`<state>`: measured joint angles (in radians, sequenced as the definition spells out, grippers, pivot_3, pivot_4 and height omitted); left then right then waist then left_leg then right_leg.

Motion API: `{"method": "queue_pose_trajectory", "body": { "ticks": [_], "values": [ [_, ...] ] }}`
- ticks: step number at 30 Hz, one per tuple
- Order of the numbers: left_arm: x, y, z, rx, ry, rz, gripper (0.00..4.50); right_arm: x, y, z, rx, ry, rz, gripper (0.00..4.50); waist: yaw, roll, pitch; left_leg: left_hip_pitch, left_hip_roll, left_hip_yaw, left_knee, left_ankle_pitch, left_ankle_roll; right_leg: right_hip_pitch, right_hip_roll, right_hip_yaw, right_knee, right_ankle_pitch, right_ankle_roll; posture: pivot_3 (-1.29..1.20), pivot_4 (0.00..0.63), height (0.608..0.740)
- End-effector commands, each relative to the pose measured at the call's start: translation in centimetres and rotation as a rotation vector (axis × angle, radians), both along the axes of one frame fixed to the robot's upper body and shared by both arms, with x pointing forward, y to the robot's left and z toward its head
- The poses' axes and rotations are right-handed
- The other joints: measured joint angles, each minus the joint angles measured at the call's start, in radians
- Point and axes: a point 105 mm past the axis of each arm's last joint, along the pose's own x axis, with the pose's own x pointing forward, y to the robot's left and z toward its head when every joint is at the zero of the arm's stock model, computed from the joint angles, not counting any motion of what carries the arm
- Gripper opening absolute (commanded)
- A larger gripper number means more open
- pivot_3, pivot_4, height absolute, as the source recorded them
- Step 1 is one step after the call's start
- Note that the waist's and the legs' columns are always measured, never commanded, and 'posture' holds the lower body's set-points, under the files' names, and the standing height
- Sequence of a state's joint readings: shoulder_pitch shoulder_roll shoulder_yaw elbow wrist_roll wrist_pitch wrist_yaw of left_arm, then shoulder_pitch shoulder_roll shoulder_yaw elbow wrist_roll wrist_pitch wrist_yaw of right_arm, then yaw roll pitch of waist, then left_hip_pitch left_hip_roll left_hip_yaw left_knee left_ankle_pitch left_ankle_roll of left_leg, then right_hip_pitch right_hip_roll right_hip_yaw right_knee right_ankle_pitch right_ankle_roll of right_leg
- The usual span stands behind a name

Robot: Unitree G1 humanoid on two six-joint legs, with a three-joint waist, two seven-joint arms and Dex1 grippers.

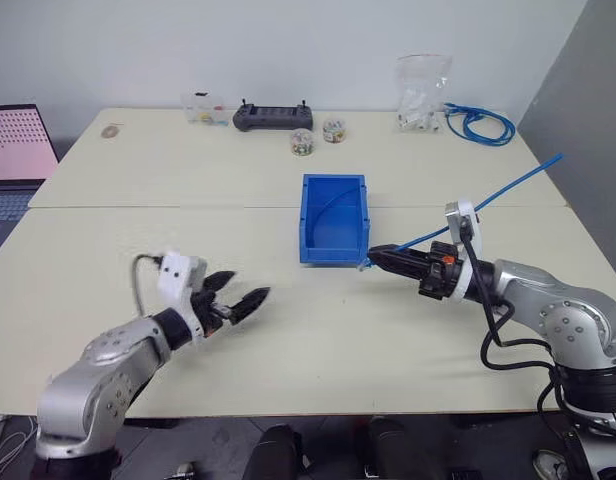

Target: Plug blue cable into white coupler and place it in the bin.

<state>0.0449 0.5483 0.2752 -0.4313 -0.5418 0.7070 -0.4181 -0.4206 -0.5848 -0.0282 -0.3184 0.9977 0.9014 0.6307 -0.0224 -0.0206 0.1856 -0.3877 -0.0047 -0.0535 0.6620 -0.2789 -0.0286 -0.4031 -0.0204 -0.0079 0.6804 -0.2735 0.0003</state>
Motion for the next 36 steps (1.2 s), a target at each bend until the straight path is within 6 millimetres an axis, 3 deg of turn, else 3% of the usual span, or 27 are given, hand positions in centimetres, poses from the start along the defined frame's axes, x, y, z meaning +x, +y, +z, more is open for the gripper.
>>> {"method": "queue_pose_trajectory", "body": {
  "ticks": [1,4,6,16,26,36],
  "values": [
    [-0.1,6.0,0.3,0.164,-0.082,0.333,4.5,-0.1,0.3,0.5,0.004,-0.042,0.024,0.09,0.001,0.0,0.0,0.0,0.0,0.0,0.0,0.0,0.0,0.0,0.0,0.0,0.0,0.0,0.0,0.0,0.15,0.74],
    [-0.1,8.3,-0.7,0.18,-0.048,0.446,4.5,0.0,0.6,0.6,0.004,-0.045,0.035,0.09,0.002,0.0,0.0,0.0,0.0,0.0,0.0,0.0,0.0,0.0,0.0,0.0,0.0,0.0,0.0,0.0,0.15,0.74],
    [0.4,8.6,-0.9,0.161,-0.039,0.46,4.5,0.1,0.8,0.6,0.007,-0.047,0.043,0.09,0.004,0.0,0.0,0.0,0.0,0.0,0.0,0.0,0.0,0.0,0.0,0.0,0.0,0.0,0.0,0.0,0.15,0.74],
    [4.4,8.4,-0.6,0.127,-0.053,0.462,4.5,0.1,1.2,0.8,0.008,-0.055,0.053,0.09,0.018,-0.001,0.0,-0.003,-0.001,-0.001,0.001,0.0,0.0,-0.001,0.0,-0.002,0.0,0.0,0.0,0.0,0.15,0.74],
    [6.9,7.8,-1.1,0.132,-0.025,0.44,4.5,-0.1,1.3,0.7,0.004,-0.057,0.053,0.09,0.017,-0.001,0.0,-0.003,-0.001,-0.001,0.001,0.0,0.0,-0.002,0.0,-0.002,0.0,0.001,0.0,0.0,0.15,0.74],
    [7.6,8.7,-1.6,0.152,0.014,0.438,2.83,-0.4,1.5,0.7,-0.002,-0.062,0.064,0.09,0.016,-0.001,-0.001,-0.003,-0.001,-0.001,0.001,0.0,0.0,-0.002,-0.001,-0.002,0.001,0.001,0.0,0.0,0.15,0.74]
  ]
}}
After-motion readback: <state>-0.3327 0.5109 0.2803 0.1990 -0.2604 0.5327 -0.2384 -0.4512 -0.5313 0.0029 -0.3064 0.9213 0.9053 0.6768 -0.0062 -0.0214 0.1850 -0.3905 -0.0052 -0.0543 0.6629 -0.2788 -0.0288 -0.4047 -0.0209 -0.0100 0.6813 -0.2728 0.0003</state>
